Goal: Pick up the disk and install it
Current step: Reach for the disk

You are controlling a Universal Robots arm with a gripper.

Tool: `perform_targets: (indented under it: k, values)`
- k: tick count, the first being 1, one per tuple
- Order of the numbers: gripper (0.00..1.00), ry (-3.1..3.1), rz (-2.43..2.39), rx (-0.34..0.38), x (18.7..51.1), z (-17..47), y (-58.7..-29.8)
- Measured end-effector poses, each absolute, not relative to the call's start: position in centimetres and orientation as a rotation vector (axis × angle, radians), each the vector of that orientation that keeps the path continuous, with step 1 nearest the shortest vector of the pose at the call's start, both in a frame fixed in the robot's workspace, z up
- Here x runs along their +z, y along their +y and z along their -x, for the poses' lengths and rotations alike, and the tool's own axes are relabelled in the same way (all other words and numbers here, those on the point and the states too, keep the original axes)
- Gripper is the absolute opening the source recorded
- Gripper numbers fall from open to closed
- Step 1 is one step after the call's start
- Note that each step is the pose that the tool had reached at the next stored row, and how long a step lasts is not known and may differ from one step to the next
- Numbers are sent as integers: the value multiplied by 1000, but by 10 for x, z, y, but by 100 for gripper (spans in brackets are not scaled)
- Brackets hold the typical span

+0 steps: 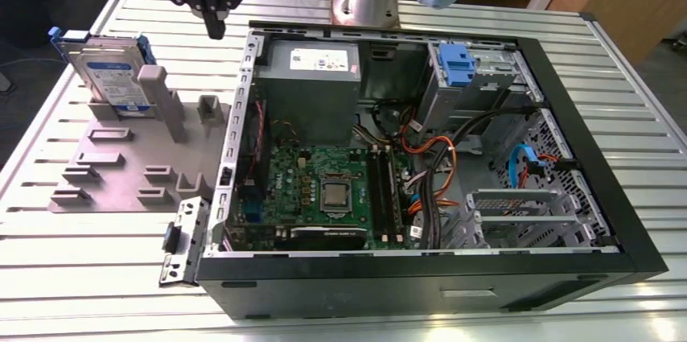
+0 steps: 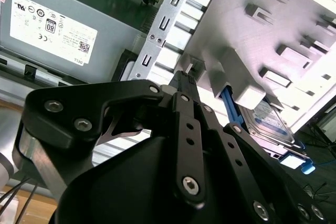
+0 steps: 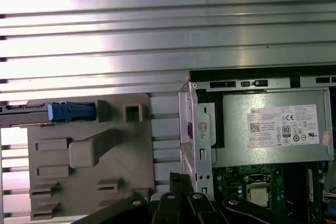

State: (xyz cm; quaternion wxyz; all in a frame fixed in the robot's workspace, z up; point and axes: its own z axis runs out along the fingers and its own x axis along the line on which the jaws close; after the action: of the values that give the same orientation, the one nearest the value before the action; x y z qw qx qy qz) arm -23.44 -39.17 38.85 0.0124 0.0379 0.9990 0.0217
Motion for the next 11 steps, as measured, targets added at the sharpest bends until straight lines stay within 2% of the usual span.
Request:
perform_targets:
  k: [11]
  values:
    - [11,3114,-118,68,388,237,-392]
